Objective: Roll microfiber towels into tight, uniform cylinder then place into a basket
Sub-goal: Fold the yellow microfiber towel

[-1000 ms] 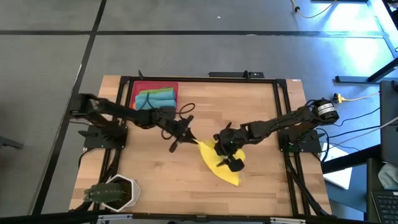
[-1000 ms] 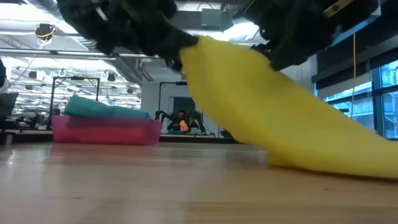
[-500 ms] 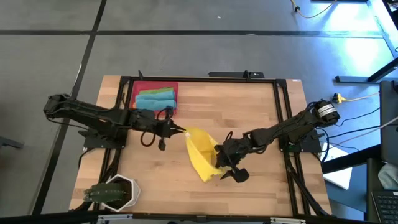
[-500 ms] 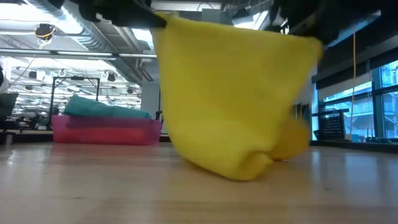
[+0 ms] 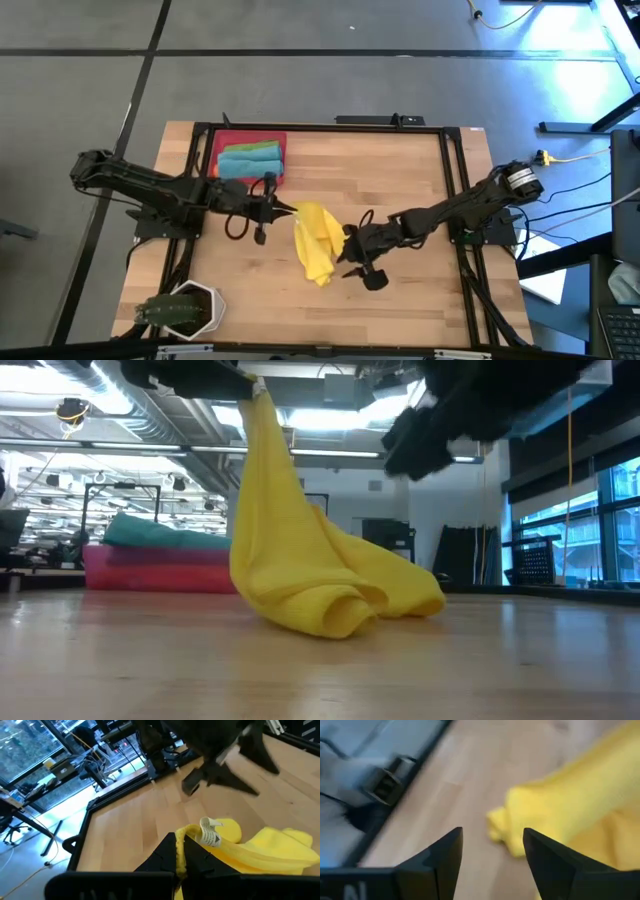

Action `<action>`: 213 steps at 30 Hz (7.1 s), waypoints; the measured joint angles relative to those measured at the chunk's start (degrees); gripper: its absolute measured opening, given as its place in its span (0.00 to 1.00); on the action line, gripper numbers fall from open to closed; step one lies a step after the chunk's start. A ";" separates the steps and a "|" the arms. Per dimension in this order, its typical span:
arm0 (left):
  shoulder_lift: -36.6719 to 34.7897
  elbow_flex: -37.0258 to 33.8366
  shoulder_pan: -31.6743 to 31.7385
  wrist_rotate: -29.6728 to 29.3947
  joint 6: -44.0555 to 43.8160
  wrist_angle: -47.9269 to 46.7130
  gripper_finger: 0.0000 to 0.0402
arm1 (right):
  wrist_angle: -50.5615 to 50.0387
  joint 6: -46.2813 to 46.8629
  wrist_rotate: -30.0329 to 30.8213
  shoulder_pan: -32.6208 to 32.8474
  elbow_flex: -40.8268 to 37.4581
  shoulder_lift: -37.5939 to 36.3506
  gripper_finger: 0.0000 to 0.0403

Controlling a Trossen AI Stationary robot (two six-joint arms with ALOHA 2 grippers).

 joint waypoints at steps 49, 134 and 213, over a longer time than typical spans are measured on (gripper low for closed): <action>0.26 0.00 3.11 -13.12 -17.97 1.26 0.00 | -6.79 -2.91 59.04 7.23 37.92 42.91 0.47; 25.34 -0.96 -27.81 -17.65 -31.47 12.22 0.00 | 19.90 10.33 41.18 28.76 -26.40 -16.27 0.00; 39.37 -0.96 -11.82 -24.89 -46.09 30.47 0.28 | 18.88 17.91 46.41 1.20 -29.16 -14.11 0.31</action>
